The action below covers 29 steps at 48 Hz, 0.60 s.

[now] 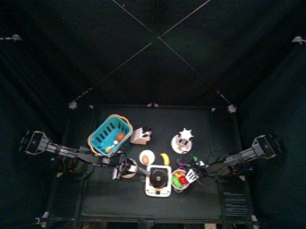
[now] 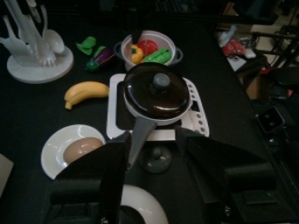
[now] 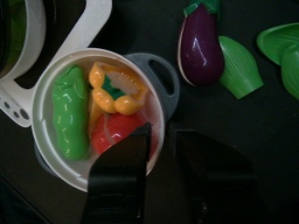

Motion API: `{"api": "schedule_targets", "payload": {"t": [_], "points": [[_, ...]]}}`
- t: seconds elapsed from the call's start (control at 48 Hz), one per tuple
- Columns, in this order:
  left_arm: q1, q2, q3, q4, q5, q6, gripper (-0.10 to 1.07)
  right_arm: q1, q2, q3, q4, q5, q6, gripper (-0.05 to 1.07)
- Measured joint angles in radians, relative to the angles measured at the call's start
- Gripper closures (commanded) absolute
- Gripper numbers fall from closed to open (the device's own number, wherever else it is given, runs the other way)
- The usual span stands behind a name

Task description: Move pot closer to stove

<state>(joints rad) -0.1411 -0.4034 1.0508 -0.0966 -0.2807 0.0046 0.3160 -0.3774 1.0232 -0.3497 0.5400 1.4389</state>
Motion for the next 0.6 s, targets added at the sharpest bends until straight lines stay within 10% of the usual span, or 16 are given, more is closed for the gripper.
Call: {"api": "schedule_targets", "payload": {"t": [0.604], "points": [[-0.002,-0.002,0.002,-0.002,-0.002,-0.002,0.15,0.011,-0.075,-0.018,-0.057,0.009,-0.003,0.30]]}}
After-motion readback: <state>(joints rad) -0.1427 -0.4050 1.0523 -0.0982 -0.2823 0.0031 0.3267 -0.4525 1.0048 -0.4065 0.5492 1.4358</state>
